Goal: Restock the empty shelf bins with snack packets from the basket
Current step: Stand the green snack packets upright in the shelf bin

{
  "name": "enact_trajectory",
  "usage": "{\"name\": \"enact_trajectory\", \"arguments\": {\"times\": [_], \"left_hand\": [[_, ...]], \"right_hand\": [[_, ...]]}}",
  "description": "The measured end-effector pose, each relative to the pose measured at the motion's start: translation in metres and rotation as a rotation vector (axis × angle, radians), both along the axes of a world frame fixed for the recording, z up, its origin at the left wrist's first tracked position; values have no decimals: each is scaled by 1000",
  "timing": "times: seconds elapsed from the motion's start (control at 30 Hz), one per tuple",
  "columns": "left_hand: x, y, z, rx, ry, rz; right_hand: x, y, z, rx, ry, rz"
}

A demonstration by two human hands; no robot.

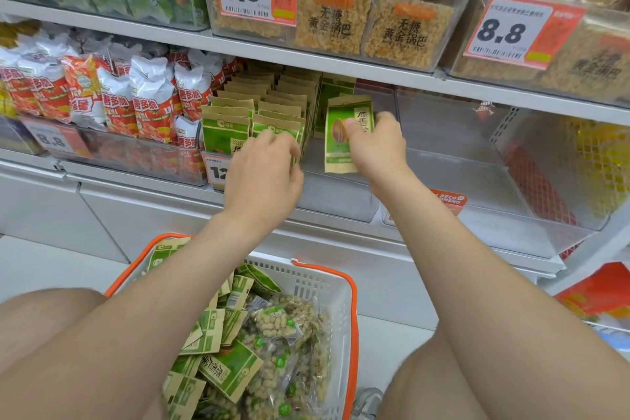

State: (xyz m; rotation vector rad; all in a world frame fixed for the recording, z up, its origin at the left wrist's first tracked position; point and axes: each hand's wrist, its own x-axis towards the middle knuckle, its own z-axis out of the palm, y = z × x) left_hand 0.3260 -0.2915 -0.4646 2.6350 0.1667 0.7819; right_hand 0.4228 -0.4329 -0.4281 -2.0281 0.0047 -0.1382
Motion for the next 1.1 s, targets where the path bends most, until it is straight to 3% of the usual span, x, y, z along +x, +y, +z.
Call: {"name": "enact_trajectory", "arguments": {"times": [0.1, 0.3, 0.53, 0.9, 1.1], "left_hand": [[8, 5, -6, 283, 33, -71], [23, 9, -6, 570, 50, -133], [34, 20, -6, 559, 18, -31], [44, 18, -17, 570, 109, -73], [43, 19, -16, 572, 125, -77]], "right_hand": [[21, 1, 0, -107, 0, -36], [58, 19, -12, -122, 85, -39], [103, 50, -13, -241, 161, -60], [132, 54, -35, -289, 46, -150], [127, 60, -46, -456, -36, 52]]}}
